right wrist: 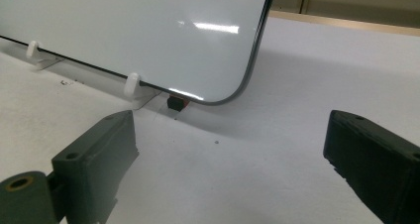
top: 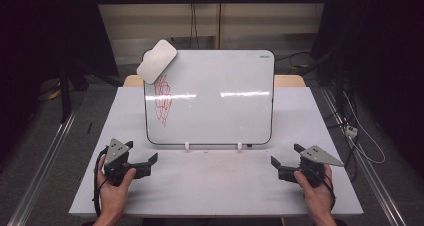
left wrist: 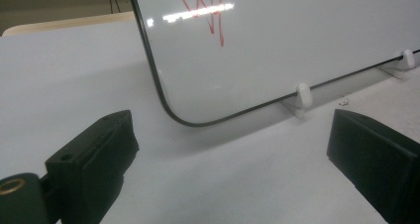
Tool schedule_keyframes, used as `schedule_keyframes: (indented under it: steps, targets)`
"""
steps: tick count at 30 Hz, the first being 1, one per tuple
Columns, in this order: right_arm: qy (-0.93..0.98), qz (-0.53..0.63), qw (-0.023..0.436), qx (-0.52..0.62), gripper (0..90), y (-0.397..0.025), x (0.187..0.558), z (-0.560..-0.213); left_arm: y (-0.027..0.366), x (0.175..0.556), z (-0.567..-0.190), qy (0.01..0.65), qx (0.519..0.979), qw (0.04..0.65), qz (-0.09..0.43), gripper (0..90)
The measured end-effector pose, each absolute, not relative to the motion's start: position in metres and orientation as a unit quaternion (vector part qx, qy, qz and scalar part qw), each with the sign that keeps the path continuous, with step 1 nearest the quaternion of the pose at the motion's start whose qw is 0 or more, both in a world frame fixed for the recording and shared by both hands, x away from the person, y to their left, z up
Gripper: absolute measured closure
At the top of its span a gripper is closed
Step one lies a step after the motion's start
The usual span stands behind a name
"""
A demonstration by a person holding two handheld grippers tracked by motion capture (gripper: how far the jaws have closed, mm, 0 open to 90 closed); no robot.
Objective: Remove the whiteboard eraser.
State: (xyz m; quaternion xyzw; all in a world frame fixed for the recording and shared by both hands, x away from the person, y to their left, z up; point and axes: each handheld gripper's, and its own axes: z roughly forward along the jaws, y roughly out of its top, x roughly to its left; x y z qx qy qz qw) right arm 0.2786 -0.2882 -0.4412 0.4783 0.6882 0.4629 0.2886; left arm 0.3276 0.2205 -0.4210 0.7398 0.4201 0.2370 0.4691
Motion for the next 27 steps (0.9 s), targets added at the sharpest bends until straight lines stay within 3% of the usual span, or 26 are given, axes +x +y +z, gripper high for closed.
schedule_keyframes:
  steps: [19,27]
  targets:
    - [0.690,0.465,0.282,0.478,6.5,-0.288,0.279,-0.442,0.216,0.342,-0.417,0.424,0.747,0.465,0.214,6.3]
    - [0.690,0.463,0.282,0.480,6.6,-0.288,0.279,-0.442,0.213,0.354,-0.403,0.413,0.751,0.454,0.243,6.5]
